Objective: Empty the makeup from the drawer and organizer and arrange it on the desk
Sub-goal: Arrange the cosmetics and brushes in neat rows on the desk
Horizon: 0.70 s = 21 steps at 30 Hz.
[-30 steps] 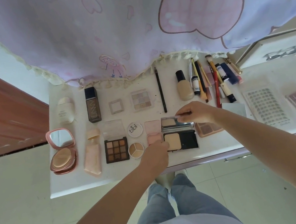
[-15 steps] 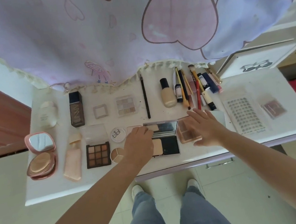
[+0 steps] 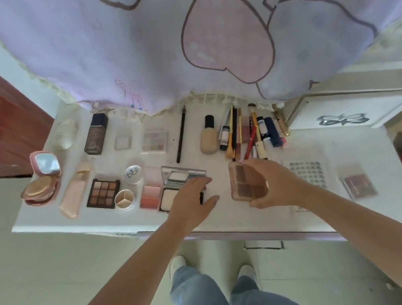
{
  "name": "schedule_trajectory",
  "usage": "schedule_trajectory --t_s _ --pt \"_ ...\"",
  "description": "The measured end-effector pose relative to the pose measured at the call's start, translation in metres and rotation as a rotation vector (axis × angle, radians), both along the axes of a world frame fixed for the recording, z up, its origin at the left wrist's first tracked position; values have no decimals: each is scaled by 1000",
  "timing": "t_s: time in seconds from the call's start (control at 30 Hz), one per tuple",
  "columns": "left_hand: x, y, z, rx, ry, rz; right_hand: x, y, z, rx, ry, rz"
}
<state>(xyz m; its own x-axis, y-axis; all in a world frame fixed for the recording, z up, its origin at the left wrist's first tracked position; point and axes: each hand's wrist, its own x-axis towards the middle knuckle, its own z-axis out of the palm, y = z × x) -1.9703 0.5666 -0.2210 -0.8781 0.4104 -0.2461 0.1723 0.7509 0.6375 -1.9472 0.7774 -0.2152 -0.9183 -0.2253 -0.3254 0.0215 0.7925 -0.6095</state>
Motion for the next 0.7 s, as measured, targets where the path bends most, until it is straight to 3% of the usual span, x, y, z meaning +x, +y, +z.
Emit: schedule_trajectory --t_s 0.13,0.27,0.43,0.6,0.7 --pt "1 26 22 218 -227 -56 2 17 31 1 -42 25" --pt "-8 40 38 309 -351 -125 5 25 54 28 -51 28" --pt "-9 45 46 365 -449 -135 14 31 72 -86 -102 -104" --pt "-7 47 47 406 -396 -119 21 27 72 -345 -112 -271" --pt "-6 49 52 388 -213 -106 23 23 62 -669 -178 -616"
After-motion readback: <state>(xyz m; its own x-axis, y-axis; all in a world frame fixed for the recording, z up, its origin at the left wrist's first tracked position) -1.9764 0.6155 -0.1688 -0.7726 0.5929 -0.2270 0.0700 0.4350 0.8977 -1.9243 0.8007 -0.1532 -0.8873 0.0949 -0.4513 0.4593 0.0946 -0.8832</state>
